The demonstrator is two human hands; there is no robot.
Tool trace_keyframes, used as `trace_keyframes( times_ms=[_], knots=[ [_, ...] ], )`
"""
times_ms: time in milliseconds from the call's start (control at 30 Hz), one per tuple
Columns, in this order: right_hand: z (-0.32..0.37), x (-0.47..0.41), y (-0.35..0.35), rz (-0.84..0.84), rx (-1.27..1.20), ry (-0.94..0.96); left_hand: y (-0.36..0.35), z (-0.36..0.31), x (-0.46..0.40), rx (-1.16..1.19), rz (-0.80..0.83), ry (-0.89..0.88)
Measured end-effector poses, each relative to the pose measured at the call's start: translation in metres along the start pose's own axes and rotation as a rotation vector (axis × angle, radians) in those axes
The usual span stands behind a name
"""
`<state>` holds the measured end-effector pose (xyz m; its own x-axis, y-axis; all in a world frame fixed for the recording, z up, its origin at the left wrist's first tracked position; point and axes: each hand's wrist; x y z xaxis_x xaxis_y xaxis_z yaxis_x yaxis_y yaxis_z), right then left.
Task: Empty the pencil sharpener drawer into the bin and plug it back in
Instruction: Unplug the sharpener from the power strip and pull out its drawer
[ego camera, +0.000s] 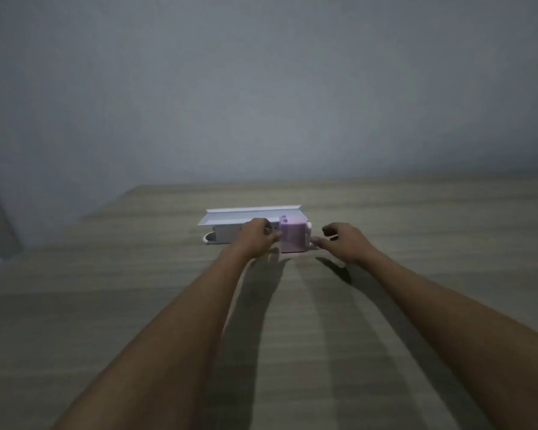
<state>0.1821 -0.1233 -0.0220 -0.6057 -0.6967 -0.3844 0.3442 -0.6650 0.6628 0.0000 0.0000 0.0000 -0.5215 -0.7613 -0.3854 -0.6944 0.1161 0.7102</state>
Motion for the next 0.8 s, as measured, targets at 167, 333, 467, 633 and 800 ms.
trace_keyframes(
  times_ms=[167, 333, 467, 633, 800],
  knots=[
    [-0.013, -0.017, -0.023, 0.062, -0.203, -0.068, -0.027, 0.018, -0.012, 0.167, 0.056, -0.017],
    [-0.007, -0.030, -0.031, 0.114, -0.434, -0.117, -0.031, 0.027, -0.019, 0.268, 0.107, -0.009],
    [0.000, -0.024, -0.029, 0.131, -0.456, -0.125, -0.031, 0.028, -0.012, 0.288, 0.065, 0.002],
    [0.012, -0.001, -0.017, 0.128, -0.478, -0.096, -0.013, 0.014, 0.010, 0.282, 0.057, 0.014],
    [0.035, 0.041, 0.010, 0.133, -0.490, -0.065, 0.021, -0.001, 0.044, 0.262, 0.051, -0.018]
  ],
)
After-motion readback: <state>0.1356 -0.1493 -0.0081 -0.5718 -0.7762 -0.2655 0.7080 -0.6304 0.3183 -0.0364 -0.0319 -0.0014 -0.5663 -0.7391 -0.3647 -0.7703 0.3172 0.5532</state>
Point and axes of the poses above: each hand's wrist, its own x-axis away from the middle knuckle, its own y-axis out of the back of the hand, z = x × y, and after that the axes turned 11 degrees about -z, right-handed
